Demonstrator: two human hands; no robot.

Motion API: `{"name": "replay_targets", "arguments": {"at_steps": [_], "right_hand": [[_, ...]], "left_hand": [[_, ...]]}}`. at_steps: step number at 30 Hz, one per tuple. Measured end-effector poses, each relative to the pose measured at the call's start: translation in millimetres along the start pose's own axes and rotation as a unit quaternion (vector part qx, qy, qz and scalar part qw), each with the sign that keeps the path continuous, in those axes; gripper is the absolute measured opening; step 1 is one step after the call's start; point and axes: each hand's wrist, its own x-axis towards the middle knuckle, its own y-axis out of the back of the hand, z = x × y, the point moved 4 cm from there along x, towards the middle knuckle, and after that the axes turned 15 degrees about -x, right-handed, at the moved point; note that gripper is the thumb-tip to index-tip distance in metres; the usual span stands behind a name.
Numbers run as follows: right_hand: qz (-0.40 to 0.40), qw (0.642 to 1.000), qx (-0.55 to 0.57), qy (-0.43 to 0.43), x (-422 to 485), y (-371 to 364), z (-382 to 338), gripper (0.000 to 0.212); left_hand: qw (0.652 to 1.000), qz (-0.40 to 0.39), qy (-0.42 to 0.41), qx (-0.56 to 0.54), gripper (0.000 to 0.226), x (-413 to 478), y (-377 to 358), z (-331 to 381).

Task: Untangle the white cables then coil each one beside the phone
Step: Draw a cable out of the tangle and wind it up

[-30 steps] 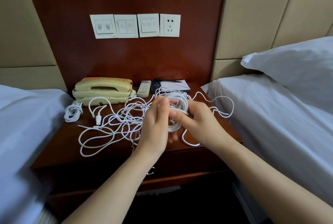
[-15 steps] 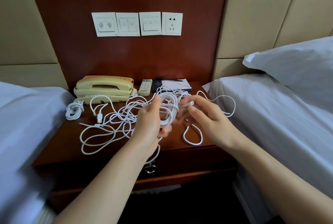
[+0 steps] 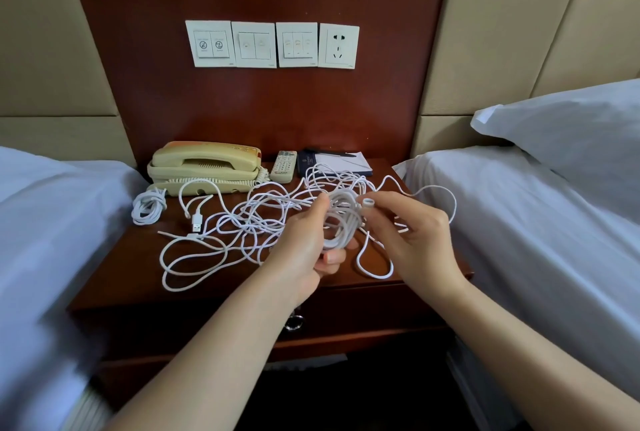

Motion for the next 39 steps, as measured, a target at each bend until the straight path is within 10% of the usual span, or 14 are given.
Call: {"name": "replay_targets", "arguments": {"at_steps": [9,21,39], "right_hand": [[-0.181,0.976,-0.099,0.074,2,-7,8,0.019],[-0.126,0.965,0.081,-0.215,5,-8,22,0.014],[-0.083,0.955,-0.279,0.049,2,-23,-9,0.013]], "left_hand": [[0.970,-0.003,-0.123,0.210,0.038,-4,6,2],[0.961,0.019,-0.193,0.198,0.048,2,-1,-7],[0.979,0.082,-0.172,0.078,0.050,4,-3,-12]]}}
